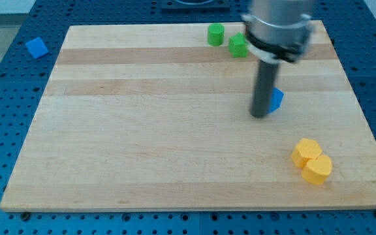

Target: Move blue cube to the yellow hexagon

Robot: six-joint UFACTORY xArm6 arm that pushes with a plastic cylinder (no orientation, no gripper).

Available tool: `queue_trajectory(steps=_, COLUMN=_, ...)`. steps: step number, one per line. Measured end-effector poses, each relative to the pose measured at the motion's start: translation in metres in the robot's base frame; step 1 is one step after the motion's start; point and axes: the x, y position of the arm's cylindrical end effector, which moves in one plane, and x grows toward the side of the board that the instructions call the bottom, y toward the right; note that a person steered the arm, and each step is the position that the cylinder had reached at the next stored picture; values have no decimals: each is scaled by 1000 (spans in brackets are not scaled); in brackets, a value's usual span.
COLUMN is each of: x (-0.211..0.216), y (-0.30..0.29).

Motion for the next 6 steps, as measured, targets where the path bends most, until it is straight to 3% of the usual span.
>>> queue_trajectory(steps=1, x=2, y=-8)
queue_trajectory(steps=3, x=-32, y=-83)
queue_trajectory(steps=4, x=-60, y=-68)
queue_trajectory(steps=6, x=-59, y=17)
